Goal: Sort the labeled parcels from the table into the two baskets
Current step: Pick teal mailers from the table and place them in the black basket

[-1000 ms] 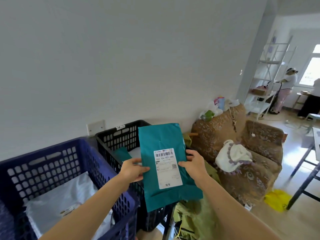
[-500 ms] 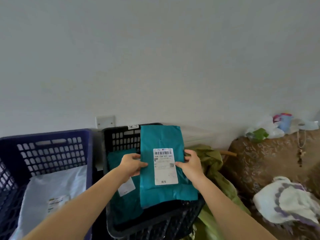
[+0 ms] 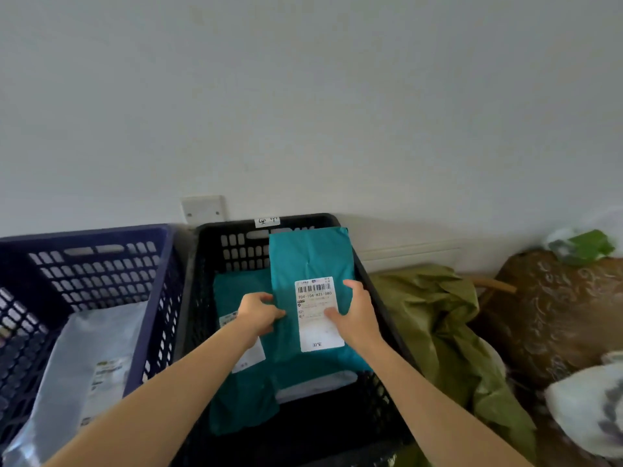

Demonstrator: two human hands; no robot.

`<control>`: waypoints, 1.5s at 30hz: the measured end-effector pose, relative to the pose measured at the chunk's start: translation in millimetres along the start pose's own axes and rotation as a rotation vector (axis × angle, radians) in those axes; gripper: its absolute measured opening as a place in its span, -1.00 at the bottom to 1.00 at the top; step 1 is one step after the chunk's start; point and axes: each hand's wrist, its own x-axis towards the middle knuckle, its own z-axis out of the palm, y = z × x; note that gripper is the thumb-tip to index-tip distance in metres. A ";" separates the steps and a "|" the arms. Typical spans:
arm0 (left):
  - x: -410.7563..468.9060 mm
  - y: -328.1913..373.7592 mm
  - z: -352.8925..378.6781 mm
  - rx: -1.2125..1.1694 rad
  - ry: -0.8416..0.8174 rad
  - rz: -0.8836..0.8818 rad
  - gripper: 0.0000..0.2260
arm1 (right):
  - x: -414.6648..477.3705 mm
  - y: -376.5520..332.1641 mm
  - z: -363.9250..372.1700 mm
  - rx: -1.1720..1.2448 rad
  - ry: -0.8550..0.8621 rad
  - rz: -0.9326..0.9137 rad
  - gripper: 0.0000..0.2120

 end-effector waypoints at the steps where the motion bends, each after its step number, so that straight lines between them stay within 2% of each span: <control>1: 7.2 -3.6 3.6 0.005 -0.002 -0.016 -0.56 | 2.6 3.9 3.7 -0.033 -0.016 0.003 -0.43; 5: 33.1 -18.4 17.7 0.013 -0.024 -0.098 -0.64 | 18.4 14.9 14.8 -0.149 -0.084 -0.010 -0.54; 9: 59.0 -30.2 30.7 0.070 -0.004 -0.158 -0.65 | 37.2 23.2 25.7 -0.230 -0.144 0.011 -0.65; 13: 75.0 -36.0 35.9 0.187 0.037 -0.148 -0.90 | 50.6 30.4 39.7 -0.312 -0.194 0.100 -0.62; 15: 79.8 -37.8 35.9 0.260 0.038 -0.138 -0.93 | 55.5 34.1 50.1 -0.317 -0.237 0.142 -0.57; 20: 86.1 -47.3 35.6 0.403 0.031 -0.129 -0.84 | 63.1 47.4 72.0 -0.357 -0.331 0.203 -0.46; 25: 87.6 -51.7 41.1 0.518 0.026 -0.054 -0.86 | 72.5 57.9 81.1 -0.414 -0.324 0.238 -0.44; 30: 85.1 -61.0 46.5 0.542 0.025 0.082 -0.52 | 74.7 68.1 87.4 -0.460 -0.350 0.253 -0.36; 33: 86.9 -65.9 47.7 0.605 0.003 0.124 -0.48 | 72.7 74.7 91.0 -0.485 -0.390 0.235 -0.35; 35: 86.8 -68.4 47.8 0.723 0.027 0.175 -0.50 | 71.4 77.4 93.9 -0.510 -0.380 0.210 -0.36; 39: 89.1 -75.2 49.8 1.123 0.070 0.442 -0.46 | 70.2 80.1 97.8 -0.607 -0.316 0.109 -0.32; 45: 94.3 -80.0 50.9 1.307 0.010 0.387 -0.43 | 73.9 88.5 97.0 -0.608 -0.394 0.077 -0.34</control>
